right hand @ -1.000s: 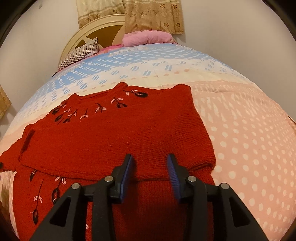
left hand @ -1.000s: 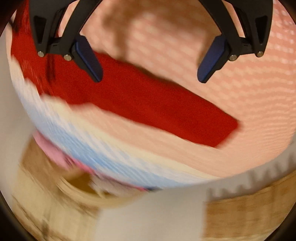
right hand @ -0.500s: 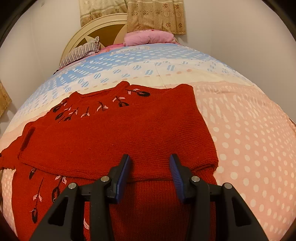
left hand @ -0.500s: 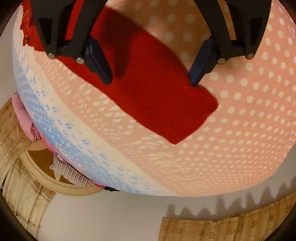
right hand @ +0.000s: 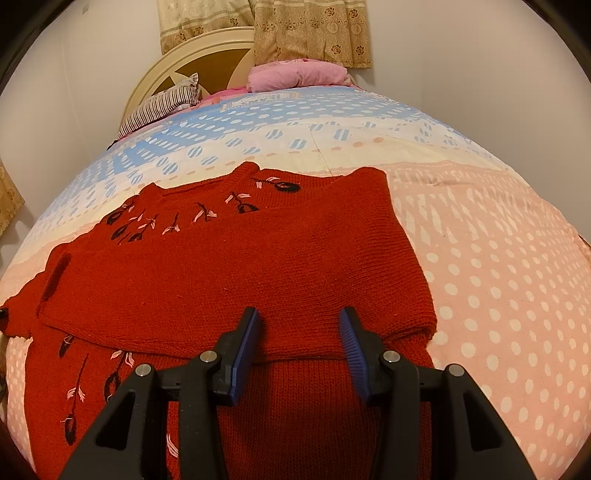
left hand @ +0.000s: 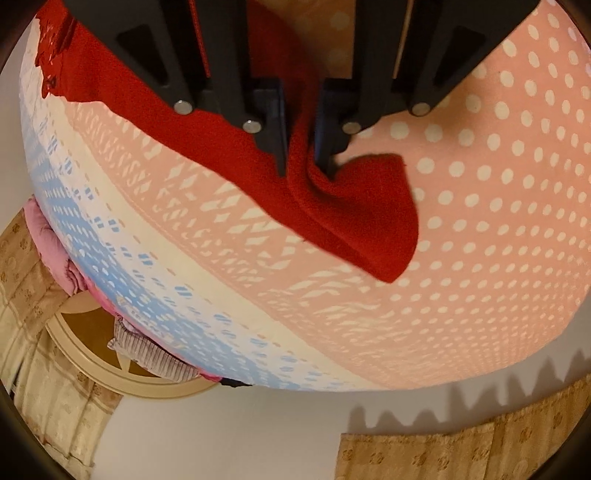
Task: Fold small clothes
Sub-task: 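Grasp the other sleeve cuff with the left gripper and lift it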
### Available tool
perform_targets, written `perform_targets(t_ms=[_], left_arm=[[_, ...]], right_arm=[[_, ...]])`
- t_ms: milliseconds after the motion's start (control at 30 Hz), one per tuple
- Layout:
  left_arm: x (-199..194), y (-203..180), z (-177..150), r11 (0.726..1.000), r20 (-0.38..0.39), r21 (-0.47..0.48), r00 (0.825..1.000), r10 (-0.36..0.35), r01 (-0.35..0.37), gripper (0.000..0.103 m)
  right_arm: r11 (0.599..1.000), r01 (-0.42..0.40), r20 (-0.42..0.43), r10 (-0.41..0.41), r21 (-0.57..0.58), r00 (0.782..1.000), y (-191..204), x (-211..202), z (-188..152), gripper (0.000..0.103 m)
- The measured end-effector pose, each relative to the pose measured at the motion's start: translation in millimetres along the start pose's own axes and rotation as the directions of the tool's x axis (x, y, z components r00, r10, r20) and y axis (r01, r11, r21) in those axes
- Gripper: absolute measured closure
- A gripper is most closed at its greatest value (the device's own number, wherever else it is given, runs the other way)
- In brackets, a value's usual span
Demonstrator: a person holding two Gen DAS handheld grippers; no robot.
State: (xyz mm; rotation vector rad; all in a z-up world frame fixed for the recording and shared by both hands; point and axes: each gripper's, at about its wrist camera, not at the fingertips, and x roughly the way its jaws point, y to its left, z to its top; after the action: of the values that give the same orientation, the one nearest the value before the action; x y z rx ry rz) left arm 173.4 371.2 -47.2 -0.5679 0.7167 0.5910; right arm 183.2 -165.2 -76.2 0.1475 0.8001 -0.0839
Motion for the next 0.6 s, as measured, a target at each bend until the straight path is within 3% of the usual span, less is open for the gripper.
perform_targets(t_ms=[100, 233, 300, 400, 500, 600], left_arm=[[-24, -23, -1, 0.997, 0.063, 0.067, 0.998, -0.028, 0.024, 0.091], [-71, -78, -14, 0.97, 0.141, 0.215, 0.979, -0.144, 0.111, 0.091], [-94, -111, -31, 0.939, 0.157, 0.303, 0.963, -0.219, 0.164, 0.091], [-120, -163, -70, 0.863, 0.114, 0.441, 0.938, -0.328, 0.248, 0.091], [-129, -205, -110, 0.783, 0.039, 0.541, 0.921, -0.388, 0.307, 0.091], [-128, -237, -148, 0.723, -0.027, 0.606, 0.916, -0.4, 0.333, 0.091]], right_arm=[[1.0, 0.0, 0.0, 0.0, 0.0, 1.0, 0, 0, 0, 0.056], [1.0, 0.0, 0.0, 0.0, 0.0, 1.0, 0, 0, 0, 0.056], [1.0, 0.0, 0.001, 0.0, 0.0, 1.0, 0, 0, 0, 0.056], [1.0, -0.003, 0.001, 0.003, 0.002, 1.0, 0, 0, 0, 0.056], [1.0, -0.008, 0.003, 0.008, 0.005, 1.0, -1, 0, 1, 0.056], [1.0, -0.015, 0.005, 0.015, 0.011, 1.0, -2, 0, 1, 0.056]])
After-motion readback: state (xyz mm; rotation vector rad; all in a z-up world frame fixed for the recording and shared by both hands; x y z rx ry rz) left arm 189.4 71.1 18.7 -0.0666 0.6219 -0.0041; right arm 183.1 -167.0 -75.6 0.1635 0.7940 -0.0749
